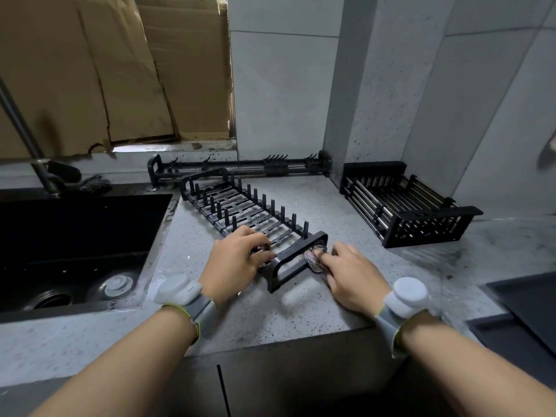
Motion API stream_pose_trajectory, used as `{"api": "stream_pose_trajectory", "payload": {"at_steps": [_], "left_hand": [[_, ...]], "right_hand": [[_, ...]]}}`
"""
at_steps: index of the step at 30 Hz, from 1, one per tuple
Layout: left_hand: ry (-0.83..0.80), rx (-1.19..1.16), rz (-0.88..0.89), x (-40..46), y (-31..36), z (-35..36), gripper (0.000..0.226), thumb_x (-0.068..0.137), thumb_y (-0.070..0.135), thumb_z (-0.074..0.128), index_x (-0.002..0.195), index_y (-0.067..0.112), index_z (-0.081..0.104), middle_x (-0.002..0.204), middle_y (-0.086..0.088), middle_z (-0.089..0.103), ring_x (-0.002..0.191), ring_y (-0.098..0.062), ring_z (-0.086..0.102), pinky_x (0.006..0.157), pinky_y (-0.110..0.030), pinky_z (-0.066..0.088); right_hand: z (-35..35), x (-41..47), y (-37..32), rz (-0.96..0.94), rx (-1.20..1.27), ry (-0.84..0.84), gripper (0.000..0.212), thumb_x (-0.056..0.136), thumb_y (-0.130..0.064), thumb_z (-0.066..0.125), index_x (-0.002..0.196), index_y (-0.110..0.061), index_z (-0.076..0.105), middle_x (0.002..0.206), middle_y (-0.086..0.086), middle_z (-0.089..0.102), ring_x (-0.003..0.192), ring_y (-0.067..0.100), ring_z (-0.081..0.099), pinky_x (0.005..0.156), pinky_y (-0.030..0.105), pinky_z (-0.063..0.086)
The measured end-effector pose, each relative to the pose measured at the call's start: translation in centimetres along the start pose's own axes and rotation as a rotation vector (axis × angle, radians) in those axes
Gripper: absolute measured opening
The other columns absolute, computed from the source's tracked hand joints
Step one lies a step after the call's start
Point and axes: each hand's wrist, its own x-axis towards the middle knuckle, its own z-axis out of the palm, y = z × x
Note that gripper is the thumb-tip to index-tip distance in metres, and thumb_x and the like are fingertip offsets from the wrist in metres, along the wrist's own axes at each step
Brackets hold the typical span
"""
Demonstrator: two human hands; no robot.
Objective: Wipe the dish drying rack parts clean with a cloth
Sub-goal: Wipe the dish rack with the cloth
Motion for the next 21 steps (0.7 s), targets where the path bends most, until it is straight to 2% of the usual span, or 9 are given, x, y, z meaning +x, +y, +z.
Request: {"api": "stream_pose_trajectory", "payload": {"at_steps": [3,5,7,9,11,12,14,17,21], "left_hand": [[0.021,-0.021,-0.006,-0.1,-0.1,0.2,0.009,0.092,0.041,0.066,0.096,0.033,0.068,0.108,0.015,0.055,0.096,-0.014,0.056,0.094,-0.048,0.046],[0.051,-0.007,-0.010,-0.1,0.0,0.2,0.007,0.092,0.041,0.067,0.094,0.035,0.069,0.106,0.017,0.054,0.096,-0.010,0.052,0.101,-0.042,0.037],[0.095,0.025,-0.007,-0.1,0.5,0.4,0.006,0.092,0.043,0.066,0.093,0.037,0.069,0.104,0.019,0.054,0.099,-0.008,0.050,0.100,-0.036,0.025],[0.144,0.056,0.009,0.0,1.4,1.1,0.010,0.091,0.045,0.066,0.092,0.036,0.070,0.103,0.017,0.056,0.100,-0.008,0.051,0.098,-0.036,0.024],[0.172,0.094,0.033,0.1,2.8,2.2,0.015,0.090,0.051,0.063,0.091,0.037,0.069,0.097,0.017,0.056,0.096,-0.009,0.052,0.096,-0.037,0.025],[0.174,0.121,0.043,0.3,3.8,2.8,0.019,0.089,0.054,0.062,0.091,0.037,0.069,0.094,0.018,0.056,0.092,-0.010,0.052,0.095,-0.037,0.026],[0.186,0.187,0.079,0.7,5.5,4.0,0.023,0.088,0.057,0.063,0.091,0.034,0.067,0.090,0.015,0.059,0.087,-0.012,0.054,0.091,-0.037,0.029],[0.183,0.215,0.108,1.2,7.8,5.4,0.021,0.088,0.050,0.063,0.092,0.029,0.063,0.090,0.009,0.061,0.086,-0.016,0.059,0.084,-0.036,0.031],[0.163,0.237,0.234,1.0,7.7,5.4,0.024,0.089,0.045,0.063,0.106,0.028,0.062,0.098,0.011,0.066,0.092,-0.014,0.060,0.085,-0.036,0.037]], "right_hand": [[-0.6,-0.3,-0.9,-0.081,0.072,-0.051,0.030,0.100,-0.027,0.045,0.127,-0.025,0.057,0.106,-0.004,0.046,0.100,0.016,0.045,0.081,0.025,0.036],[-1.6,-0.6,-1.0,-0.048,0.227,-0.011,0.030,0.099,-0.026,0.049,0.126,-0.029,0.062,0.102,-0.007,0.051,0.093,0.011,0.048,0.078,0.023,0.037],[-3.2,-0.6,0.1,0.091,0.403,0.149,0.027,0.097,-0.019,0.053,0.118,-0.029,0.067,0.098,-0.008,0.055,0.086,0.004,0.050,0.073,0.019,0.040],[-4.8,-0.5,1.1,0.192,0.529,0.349,0.027,0.094,-0.012,0.056,0.110,-0.029,0.069,0.099,-0.007,0.058,0.088,-0.001,0.052,0.075,0.015,0.043],[-5.9,-0.4,0.9,0.190,0.584,0.439,0.028,0.092,-0.010,0.056,0.108,-0.029,0.069,0.103,-0.006,0.058,0.092,-0.002,0.053,0.080,0.007,0.039],[-6.0,-0.3,0.6,0.168,0.589,0.434,0.029,0.091,-0.010,0.056,0.108,-0.029,0.068,0.104,-0.006,0.057,0.094,-0.001,0.053,0.082,0.007,0.039],[-5.2,-0.4,-0.2,0.133,0.513,0.343,0.028,0.091,-0.014,0.056,0.110,-0.030,0.066,0.105,-0.005,0.052,0.096,0.008,0.054,0.088,0.019,0.043],[-3.1,-0.7,0.0,0.144,0.339,0.216,0.031,0.086,-0.022,0.055,0.115,-0.030,0.061,0.108,-0.002,0.042,0.104,0.022,0.052,0.094,0.036,0.046],[-2.9,-0.8,1.1,0.194,0.292,0.203,0.030,0.082,-0.024,0.060,0.112,-0.027,0.062,0.109,-0.002,0.037,0.099,0.025,0.053,0.087,0.034,0.047]]}}
